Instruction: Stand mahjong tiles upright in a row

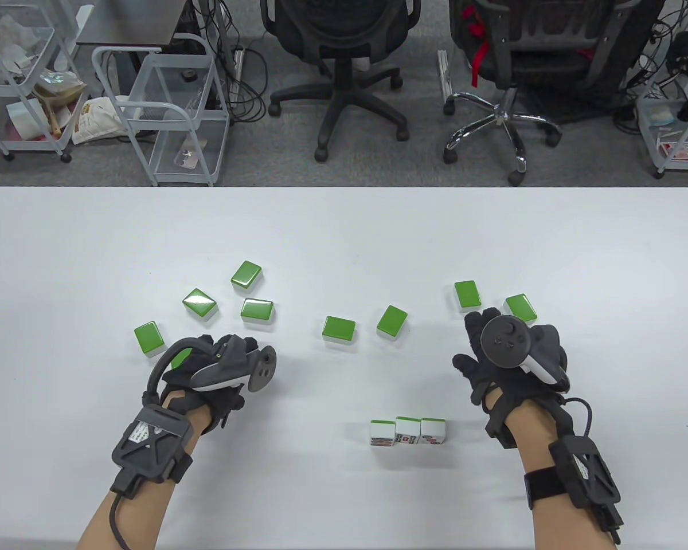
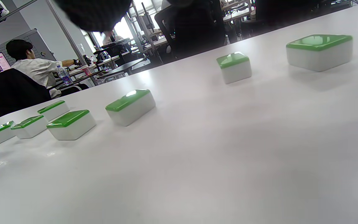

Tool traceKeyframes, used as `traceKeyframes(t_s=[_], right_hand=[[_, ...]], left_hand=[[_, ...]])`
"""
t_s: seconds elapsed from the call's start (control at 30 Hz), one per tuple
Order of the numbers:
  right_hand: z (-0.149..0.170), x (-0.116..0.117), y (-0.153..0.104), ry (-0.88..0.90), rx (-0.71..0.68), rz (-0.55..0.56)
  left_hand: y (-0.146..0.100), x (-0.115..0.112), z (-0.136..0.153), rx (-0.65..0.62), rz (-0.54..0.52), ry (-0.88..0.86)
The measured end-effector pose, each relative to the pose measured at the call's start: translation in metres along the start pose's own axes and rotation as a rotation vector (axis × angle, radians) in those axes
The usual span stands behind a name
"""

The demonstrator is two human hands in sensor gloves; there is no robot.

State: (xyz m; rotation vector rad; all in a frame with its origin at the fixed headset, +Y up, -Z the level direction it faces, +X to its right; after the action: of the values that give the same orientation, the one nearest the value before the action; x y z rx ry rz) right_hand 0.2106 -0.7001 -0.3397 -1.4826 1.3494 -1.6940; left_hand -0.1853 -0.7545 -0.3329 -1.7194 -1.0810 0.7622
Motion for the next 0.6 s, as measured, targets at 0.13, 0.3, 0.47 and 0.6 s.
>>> traceKeyframes(t_s=[0.13, 0.3, 0.47, 0.6], right_hand=[[0.0, 0.002, -0.001, 0.001, -0.004, -0.022], [0.001, 0.005, -0.001, 0.01, -0.009, -0.048], [0.002, 0.005, -0.002, 0.022, -0.015, -0.053], [0.001, 0.008, 0.0, 0.016, -0.016, -0.066]], left_hand=[[0.006, -0.013, -0.006, -0.002, -0.01, 0.033], [0.009, -0.01, -0.005, 0.051, -0.08, -0.052], [0.007, -0.003, -0.01, 0.034, -0.076, -0.162], [0.002, 0.012, -0.016, 0.003, -0.045, -0.387]])
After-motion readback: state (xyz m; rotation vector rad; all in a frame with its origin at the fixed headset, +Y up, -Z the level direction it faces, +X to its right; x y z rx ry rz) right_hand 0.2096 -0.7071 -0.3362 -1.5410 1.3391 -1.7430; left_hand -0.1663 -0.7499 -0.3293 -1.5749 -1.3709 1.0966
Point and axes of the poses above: the tracker on the back of each hand, its own z axis roughly to the little-finger side, its own y axis roughly from the wrist to the fingertips, x = y × z, the point moved 4 cm from there along y, roughly from the wrist to the fingertips, and after that the axes turned 15 degrees about -z, right-handed, at the moved point
